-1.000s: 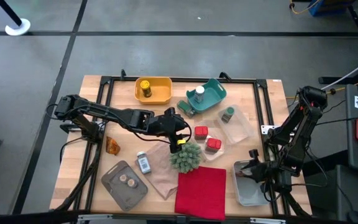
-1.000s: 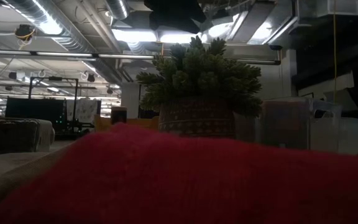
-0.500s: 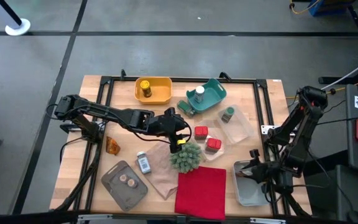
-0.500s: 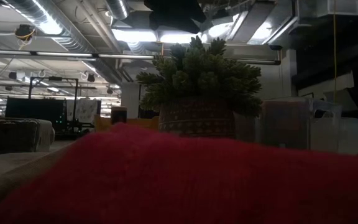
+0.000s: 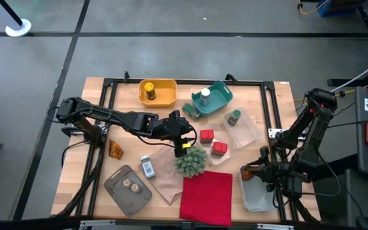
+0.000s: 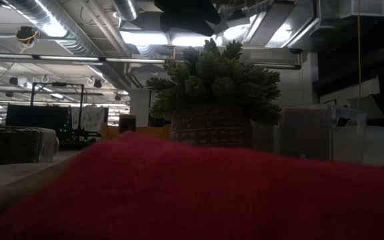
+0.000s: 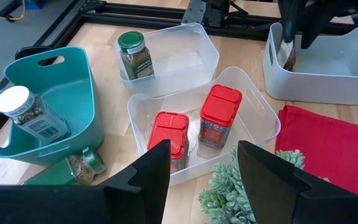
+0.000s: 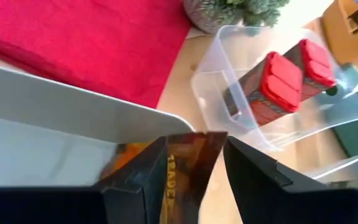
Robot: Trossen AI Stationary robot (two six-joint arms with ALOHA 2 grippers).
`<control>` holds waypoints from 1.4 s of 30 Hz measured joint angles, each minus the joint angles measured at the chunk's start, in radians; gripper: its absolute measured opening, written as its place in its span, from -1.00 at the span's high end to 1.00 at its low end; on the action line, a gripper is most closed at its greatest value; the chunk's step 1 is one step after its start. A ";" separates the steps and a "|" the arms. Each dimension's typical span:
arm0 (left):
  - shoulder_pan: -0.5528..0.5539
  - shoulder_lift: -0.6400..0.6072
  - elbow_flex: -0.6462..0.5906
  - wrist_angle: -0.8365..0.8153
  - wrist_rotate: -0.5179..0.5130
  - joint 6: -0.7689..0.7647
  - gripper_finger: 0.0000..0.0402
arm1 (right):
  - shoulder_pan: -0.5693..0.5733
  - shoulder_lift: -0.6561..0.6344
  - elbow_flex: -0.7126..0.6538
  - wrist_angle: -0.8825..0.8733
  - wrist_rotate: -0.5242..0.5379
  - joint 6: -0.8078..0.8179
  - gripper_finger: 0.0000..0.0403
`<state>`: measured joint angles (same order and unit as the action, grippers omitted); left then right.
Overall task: Sort spices by type
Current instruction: Put the orange seasoning pack into the gray bin, then put the white seasoning bottle into the green bin
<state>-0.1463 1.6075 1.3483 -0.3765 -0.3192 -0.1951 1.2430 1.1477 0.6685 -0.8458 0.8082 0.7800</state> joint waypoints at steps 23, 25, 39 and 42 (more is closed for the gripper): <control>-0.026 0.000 0.000 -0.214 0.002 -0.260 0.15 | 0.000 0.000 0.000 -0.016 0.108 0.001 0.23; -0.032 0.000 0.000 -0.290 0.002 -0.330 0.15 | 0.000 0.000 0.000 -0.011 0.139 0.001 0.23; -0.049 0.000 0.000 -0.676 0.235 -1.081 0.15 | 0.000 0.000 0.000 0.082 0.195 0.001 0.23; -0.072 0.000 0.000 -0.697 0.242 -1.116 0.15 | 0.000 0.000 0.000 0.088 0.195 0.001 0.23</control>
<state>-0.2181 1.6077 1.3484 -1.0734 -0.0774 -1.3113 1.2427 1.1477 0.6685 -0.7577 1.0027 0.7807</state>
